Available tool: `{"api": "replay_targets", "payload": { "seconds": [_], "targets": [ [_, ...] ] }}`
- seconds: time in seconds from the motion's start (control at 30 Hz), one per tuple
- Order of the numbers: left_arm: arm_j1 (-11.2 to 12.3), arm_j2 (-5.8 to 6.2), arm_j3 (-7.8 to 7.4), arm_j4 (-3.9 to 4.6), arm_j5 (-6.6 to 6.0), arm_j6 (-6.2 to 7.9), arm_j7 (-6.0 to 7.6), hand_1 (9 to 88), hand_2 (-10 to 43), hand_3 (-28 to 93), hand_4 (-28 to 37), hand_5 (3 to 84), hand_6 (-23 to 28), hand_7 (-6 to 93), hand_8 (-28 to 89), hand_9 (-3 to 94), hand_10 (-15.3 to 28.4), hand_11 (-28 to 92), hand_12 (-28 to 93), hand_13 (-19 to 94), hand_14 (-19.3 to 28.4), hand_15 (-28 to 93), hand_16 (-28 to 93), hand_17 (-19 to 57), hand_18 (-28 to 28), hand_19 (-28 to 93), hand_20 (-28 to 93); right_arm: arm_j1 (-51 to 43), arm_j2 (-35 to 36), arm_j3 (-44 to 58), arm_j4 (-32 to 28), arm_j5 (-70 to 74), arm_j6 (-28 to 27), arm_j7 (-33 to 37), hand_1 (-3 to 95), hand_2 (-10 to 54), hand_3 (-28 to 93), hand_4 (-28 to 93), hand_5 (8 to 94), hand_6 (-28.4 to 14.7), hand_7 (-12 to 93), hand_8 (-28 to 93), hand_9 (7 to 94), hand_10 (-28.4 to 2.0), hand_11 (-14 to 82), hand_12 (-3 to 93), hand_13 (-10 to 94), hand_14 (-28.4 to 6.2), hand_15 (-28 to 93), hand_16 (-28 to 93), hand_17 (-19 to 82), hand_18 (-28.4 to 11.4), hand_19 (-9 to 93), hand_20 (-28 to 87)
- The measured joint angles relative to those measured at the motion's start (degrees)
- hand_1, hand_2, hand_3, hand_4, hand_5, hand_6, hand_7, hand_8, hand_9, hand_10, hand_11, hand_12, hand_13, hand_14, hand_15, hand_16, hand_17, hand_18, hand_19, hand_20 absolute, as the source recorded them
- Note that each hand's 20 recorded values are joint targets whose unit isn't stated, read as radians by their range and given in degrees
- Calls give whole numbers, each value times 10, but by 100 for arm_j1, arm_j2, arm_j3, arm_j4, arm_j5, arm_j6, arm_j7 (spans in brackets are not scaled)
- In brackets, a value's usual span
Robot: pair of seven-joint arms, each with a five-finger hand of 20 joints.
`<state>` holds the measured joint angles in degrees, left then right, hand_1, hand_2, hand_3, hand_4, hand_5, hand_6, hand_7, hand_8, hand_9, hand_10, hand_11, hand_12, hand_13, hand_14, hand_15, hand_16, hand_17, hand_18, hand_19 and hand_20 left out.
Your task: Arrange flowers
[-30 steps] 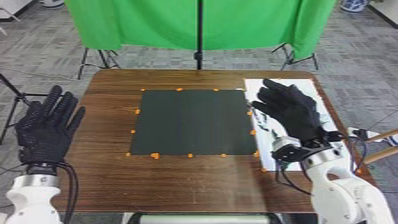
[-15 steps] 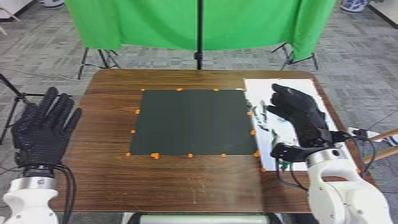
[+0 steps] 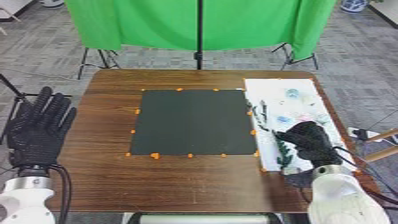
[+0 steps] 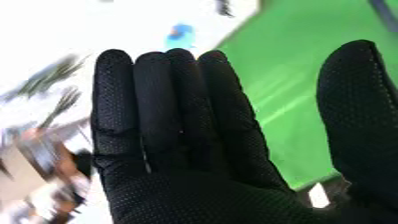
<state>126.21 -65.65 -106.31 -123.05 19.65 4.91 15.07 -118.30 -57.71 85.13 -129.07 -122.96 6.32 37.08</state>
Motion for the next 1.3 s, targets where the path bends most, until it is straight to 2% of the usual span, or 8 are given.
{"api": "replay_targets", "payload": {
  "seconds": [0.13, 0.43, 0.7, 0.77, 0.83, 0.97, 1.13, 1.3],
  "targets": [
    [28, 0, 7, 0, -151, 14, -1, 271, 122, 719, -283, 393, 45, 87, -96, 336, 110, 112, 60, 248, 92, 155, -64, 0, 87, 160, 121, 7, 33, -24, 50, -921, -488, 30, 316, -95, 693, -253, 560, -66, 362, -123, 537, -211, 443, 291, 452, -215, 727, 270, 241, -245, 802, 291],
    [139, -4, 159, -38, -320, 71, -33, 255, 139, 712, -283, 393, 48, 86, -94, 337, 113, 116, 65, 250, 93, 156, -64, -1, 89, 167, 121, 355, 240, -681, 721, -2831, -231, 107, 335, -95, 676, -251, 594, -69, 372, -127, 551, -217, 459, 295, 468, -220, 726, 280, 251, -254, 810, 295],
    [231, -8, 176, -63, -347, 77, -64, 255, 136, 717, -283, 397, 50, 89, -94, 341, 113, 121, 67, 254, 94, 161, -65, 1, 88, 166, 119, 741, 121, -702, 877, -2195, -1548, 186, 395, -95, 694, -255, 597, -67, 330, -118, 562, -215, 427, 281, 472, -221, 715, 274, 252, -258, 810, 292],
    [247, -8, 176, -66, -357, 77, -76, 255, 135, 717, -283, 397, 50, 89, -94, 342, 113, 121, 67, 255, 95, 162, -65, 1, 88, 166, 119, 764, 80, -721, 926, -2240, -1551, 210, 430, -95, 699, -270, 613, -59, 327, -117, 588, -203, 417, 277, 488, -208, 705, 274, 258, -257, 813, 293],
    [258, -8, 176, -66, -363, 77, -81, 259, 135, 717, -283, 397, 50, 89, -94, 342, 113, 122, 67, 255, 94, 162, -66, 1, 88, 166, 119, 774, 57, -762, 961, -2336, -1545, 217, 494, -95, 671, -279, 645, -49, 327, 10, 624, -189, 408, 276, 519, -192, 685, 285, 271, -256, 817, 298],
    [267, -18, 171, -66, -365, 83, -107, 260, 134, 718, -283, 398, 52, 87, -93, 347, 115, 123, 69, 257, 95, 162, -67, 2, 88, 166, 120, 867, 51, -924, 1051, -2549, -1503, 226, 668, -95, 519, -282, 715, -24, 375, 132, 765, -140, 237, 490, 609, -159, 646, 366, 319, -254, 843, 331],
    [271, -73, 79, -67, -367, 78, -142, 261, 132, 717, -283, 399, 55, 83, -92, 348, 117, 121, 69, 260, 97, 163, -67, 2, 88, 167, 120, 1014, 50, -1138, 1177, -2805, -1430, 196, 685, -95, 610, -280, 798, -15, 369, 161, 862, -116, 180, 519, 695, -114, 566, 484, 377, -243, 862, 362],
    [318, -142, -147, -91, -368, 73, -112, 261, 130, 718, -283, 400, 55, 79, -91, 353, 118, 118, 70, 261, 98, 162, -66, 2, 88, 166, 119, 1044, 50, -1190, 1198, -2850, -1407, 154, 694, -95, 628, -282, 823, -15, 347, 169, 891, -108, 146, 505, 748, -72, 501, 509, 407, -246, 874, 368]
  ]
}}
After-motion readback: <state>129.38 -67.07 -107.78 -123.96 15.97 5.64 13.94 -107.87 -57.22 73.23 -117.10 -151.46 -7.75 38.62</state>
